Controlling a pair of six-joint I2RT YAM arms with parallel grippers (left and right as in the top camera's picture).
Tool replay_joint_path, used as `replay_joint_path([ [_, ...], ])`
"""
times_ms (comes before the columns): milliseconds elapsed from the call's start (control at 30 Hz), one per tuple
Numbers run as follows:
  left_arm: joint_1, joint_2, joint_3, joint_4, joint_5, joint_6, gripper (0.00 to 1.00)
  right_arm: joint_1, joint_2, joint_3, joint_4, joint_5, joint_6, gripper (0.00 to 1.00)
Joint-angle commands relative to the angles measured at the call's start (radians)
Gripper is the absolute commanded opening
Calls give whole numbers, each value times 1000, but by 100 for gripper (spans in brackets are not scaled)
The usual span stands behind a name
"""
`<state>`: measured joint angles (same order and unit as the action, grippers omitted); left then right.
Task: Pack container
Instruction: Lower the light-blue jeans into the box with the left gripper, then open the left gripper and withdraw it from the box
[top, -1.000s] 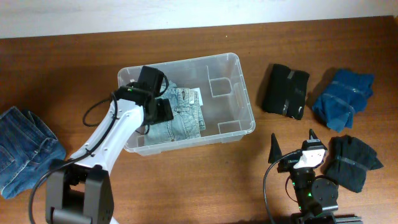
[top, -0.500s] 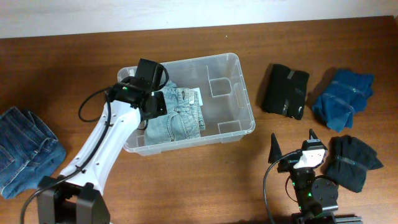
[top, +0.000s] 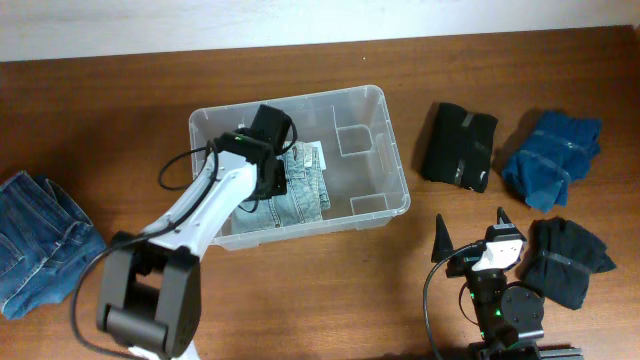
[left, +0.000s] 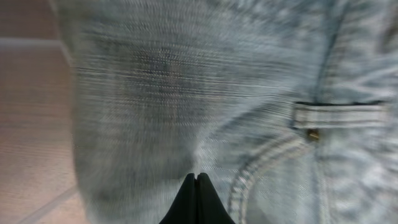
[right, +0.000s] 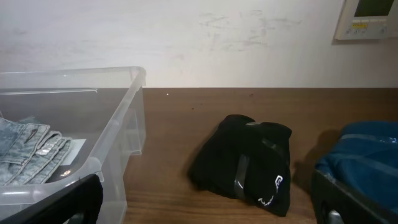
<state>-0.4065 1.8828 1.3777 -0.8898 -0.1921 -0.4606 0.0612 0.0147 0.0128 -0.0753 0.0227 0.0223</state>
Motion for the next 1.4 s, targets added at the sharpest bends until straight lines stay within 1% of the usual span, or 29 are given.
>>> replay_joint_path([
  [0, 2, 65, 13, -6, -49, 7, 1, -5, -8, -7, -3, 12, 1, 98],
  [100, 2, 79, 13, -31, -119, 8, 1, -5, -8, -7, -3, 12, 1, 98],
  [167, 1, 75, 13, -48, -158, 45, 1, -5, -8, -7, -3, 12, 0, 98],
  [200, 1, 75, 13, -58, -169, 66, 1, -5, -8, -7, -3, 12, 0, 98],
  [400, 2, 75, 26, -87, -216, 66, 1, -5, -8, -7, -3, 12, 0, 99],
  [533, 2, 75, 122, -177, -247, 66, 1, -5, -8, -7, -3, 12, 1, 99],
  [633, 1, 75, 264, -298, -243, 65, 1, -5, -8, -7, -3, 12, 0, 99],
  [700, 1, 75, 362, -389, -229, 49, 1, -5, -8, -7, -3, 12, 1, 98],
  [767, 2, 74, 464, -494, -175, 47, 1, -5, -8, -7, -3, 12, 1, 98],
  [800, 2, 71, 520, -570, -138, 48, 1, -5, -8, -7, -3, 12, 0, 99],
  [833, 2, 67, 537, -603, -126, 48, 1, -5, -8, -7, -3, 12, 1, 99],
  [933, 1, 43, 542, -648, -92, 56, 0, -5, -8, -7, -3, 12, 1, 98],
  [1167, 1, 3, 542, -712, 67, 176, 0, -5, -8, -7, -3, 12, 0, 98],
  [1267, 2, -8, 541, -733, 87, 187, 0, -5, -8, -7, -3, 12, 1, 98],
  [1367, 1, -16, 540, -768, 146, 244, 1, -5, -8, -7, -3, 12, 0, 99],
])
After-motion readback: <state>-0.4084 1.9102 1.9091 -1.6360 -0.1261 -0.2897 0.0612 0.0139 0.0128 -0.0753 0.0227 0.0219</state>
